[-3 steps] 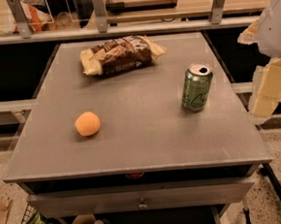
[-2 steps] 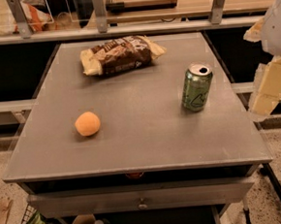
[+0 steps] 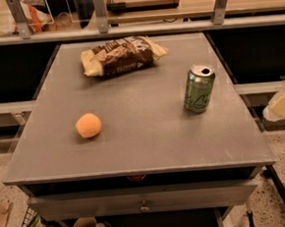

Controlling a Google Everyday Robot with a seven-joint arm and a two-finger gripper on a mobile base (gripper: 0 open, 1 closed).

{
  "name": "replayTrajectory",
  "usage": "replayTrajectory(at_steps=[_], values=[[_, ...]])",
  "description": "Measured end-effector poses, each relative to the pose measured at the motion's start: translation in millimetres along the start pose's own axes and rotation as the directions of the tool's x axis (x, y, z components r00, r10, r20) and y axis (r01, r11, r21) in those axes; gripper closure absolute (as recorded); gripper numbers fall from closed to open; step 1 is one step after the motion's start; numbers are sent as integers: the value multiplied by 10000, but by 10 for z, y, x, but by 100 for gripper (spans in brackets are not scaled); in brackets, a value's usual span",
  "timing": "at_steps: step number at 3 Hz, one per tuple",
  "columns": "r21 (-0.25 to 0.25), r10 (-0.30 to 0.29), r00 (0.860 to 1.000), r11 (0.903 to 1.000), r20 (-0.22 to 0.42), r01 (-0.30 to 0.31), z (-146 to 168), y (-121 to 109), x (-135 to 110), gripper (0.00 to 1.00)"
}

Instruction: Move green can near orange

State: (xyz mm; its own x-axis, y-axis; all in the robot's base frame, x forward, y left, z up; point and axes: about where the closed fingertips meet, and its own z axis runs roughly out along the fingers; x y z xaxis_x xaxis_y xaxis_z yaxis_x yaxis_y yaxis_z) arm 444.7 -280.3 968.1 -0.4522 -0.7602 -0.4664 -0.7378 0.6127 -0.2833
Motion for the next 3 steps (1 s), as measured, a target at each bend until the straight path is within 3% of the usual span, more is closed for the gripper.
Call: replayTrajectory(at_steps=[1,2,3], values=[[584,428,9828,9968,1795,-540,72,-250,226,0],[796,282,9263,9949,3758,-626,113,-432,205,0],[378,462,8809,9966,4711,-725,141,-421,129,0]])
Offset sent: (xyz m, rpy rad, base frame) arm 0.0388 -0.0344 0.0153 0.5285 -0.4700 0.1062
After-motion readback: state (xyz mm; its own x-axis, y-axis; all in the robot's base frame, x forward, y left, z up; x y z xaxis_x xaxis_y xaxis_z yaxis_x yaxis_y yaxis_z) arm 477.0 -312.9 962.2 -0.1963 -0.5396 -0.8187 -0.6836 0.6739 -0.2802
